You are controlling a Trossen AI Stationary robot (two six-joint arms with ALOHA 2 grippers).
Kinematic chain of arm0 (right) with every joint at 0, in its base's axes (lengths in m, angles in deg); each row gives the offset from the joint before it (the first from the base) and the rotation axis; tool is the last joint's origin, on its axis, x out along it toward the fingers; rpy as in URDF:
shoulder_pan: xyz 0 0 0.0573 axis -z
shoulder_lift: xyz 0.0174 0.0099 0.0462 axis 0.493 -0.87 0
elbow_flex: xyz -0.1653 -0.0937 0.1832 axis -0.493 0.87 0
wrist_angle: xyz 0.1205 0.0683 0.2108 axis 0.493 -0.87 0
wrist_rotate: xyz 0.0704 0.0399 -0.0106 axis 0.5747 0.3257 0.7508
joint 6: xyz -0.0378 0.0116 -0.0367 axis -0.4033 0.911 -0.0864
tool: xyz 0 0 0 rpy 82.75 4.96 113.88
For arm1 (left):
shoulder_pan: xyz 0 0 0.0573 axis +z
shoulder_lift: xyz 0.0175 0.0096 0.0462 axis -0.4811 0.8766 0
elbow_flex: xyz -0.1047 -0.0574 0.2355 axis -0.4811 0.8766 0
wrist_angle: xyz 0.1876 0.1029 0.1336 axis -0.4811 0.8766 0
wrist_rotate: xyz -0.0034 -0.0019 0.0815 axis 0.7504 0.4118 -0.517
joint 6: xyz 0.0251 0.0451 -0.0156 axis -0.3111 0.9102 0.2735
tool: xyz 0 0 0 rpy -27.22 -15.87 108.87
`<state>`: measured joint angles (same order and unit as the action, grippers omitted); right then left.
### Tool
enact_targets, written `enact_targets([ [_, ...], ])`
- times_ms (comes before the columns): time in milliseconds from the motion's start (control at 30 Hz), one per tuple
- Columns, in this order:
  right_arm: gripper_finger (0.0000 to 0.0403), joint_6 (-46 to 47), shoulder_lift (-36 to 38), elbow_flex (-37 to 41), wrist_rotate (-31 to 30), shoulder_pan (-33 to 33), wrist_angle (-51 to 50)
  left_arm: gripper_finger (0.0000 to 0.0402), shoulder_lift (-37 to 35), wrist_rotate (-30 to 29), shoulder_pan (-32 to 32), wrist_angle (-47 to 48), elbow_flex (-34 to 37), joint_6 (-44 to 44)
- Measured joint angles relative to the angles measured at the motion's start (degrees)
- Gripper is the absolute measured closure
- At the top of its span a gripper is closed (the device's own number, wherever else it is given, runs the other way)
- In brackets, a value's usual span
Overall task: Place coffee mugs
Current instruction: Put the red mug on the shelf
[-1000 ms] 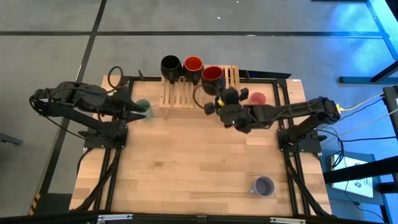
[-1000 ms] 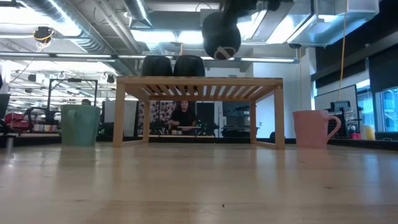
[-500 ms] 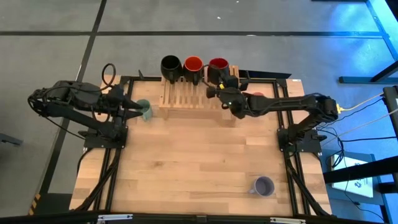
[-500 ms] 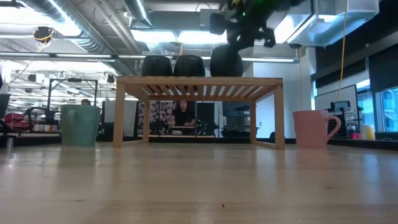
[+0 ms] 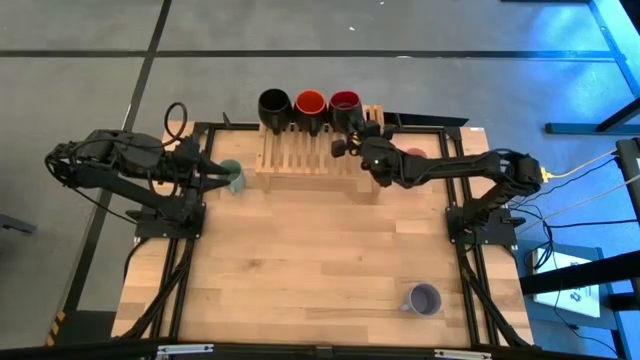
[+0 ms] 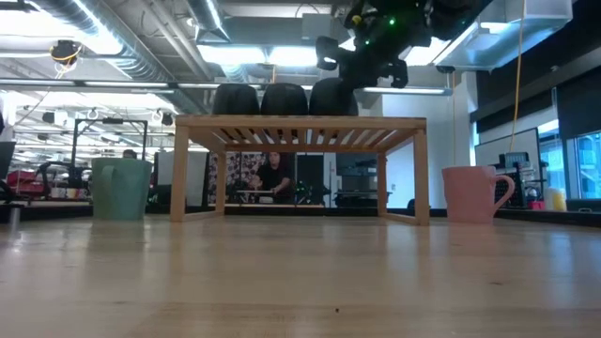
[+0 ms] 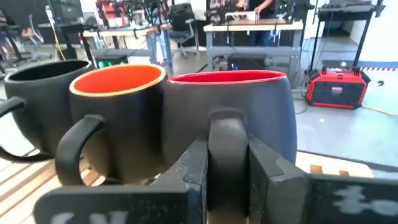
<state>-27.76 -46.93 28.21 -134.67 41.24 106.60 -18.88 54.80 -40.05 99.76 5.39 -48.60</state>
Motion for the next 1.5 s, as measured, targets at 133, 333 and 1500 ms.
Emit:
enact_targets([
  [133, 0.0357, -0.9, -0.8, 0.0, 1.7, 1.4, 2.0, 0.0278, 0.0, -1.0, 0.0, 0.0, 0.0, 0.0],
  [333, 0.0357, -1.7, -0.8, 0.0, 3.1, 1.9, 1.8, 0.0278, 0.0, -1.0, 0.0, -0.7, 0.0, 0.0],
  [1500, 0.0177, 1.3, 3.5, -1.5, 12.3, 1.8, -10.0, 0.0278, 0.0, -1.0, 0.0, -0.9, 0.0, -0.5],
])
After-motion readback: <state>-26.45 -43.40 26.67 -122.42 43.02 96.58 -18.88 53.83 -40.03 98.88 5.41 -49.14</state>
